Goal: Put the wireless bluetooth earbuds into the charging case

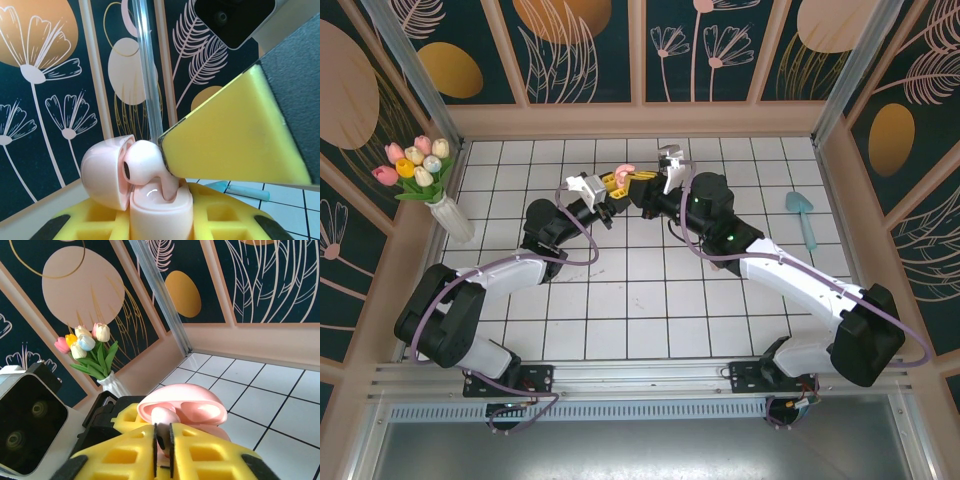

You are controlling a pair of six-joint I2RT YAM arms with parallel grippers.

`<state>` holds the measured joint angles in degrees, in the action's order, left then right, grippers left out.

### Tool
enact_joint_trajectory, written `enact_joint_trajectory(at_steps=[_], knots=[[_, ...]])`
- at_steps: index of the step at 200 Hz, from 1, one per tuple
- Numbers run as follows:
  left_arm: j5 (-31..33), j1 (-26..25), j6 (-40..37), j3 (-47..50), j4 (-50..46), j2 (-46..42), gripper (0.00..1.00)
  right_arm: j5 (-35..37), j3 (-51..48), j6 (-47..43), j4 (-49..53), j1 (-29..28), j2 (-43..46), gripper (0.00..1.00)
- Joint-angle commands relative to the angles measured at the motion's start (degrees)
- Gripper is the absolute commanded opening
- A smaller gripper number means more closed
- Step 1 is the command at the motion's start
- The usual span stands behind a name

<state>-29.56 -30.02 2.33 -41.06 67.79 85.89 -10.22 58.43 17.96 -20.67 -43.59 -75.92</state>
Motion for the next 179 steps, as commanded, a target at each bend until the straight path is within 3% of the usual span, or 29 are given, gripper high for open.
enact_joint_trajectory(at_steps=[1,20,41,96,152,179], knots=[[-1.1,-0.55,1.04,-2.28,3.46,-0.55,0.0,-0.18,0.56,-0.99,2.88,0.26,0.63,0.25],[-1.01,-0.5,1.1,-2.25,3.49,-0.3,0.0,-0.2,0.88,-0.59,3.57,0.6,1.87,0.38],[-0.89,-0.53,1.47,-1.67,4.7,0.27,0.0,-0.6,1.39,0.68,4.13,1.5,3.85,0.45],[-0.5,-0.48,1.01,0.53,7.44,0.69,0.0,3.06,1.0,6.41,7.81,5.06,10.0,0.49],[1.94,-0.53,0.62,2.51,7.16,-0.62,0.0,18.44,2.81,16.36,34.32,9.39,9.42,0.51],[2.23,-0.55,1.34,3.76,8.69,-0.97,0.0,19.35,-4.2,26.81,43.12,11.93,9.06,0.52]])
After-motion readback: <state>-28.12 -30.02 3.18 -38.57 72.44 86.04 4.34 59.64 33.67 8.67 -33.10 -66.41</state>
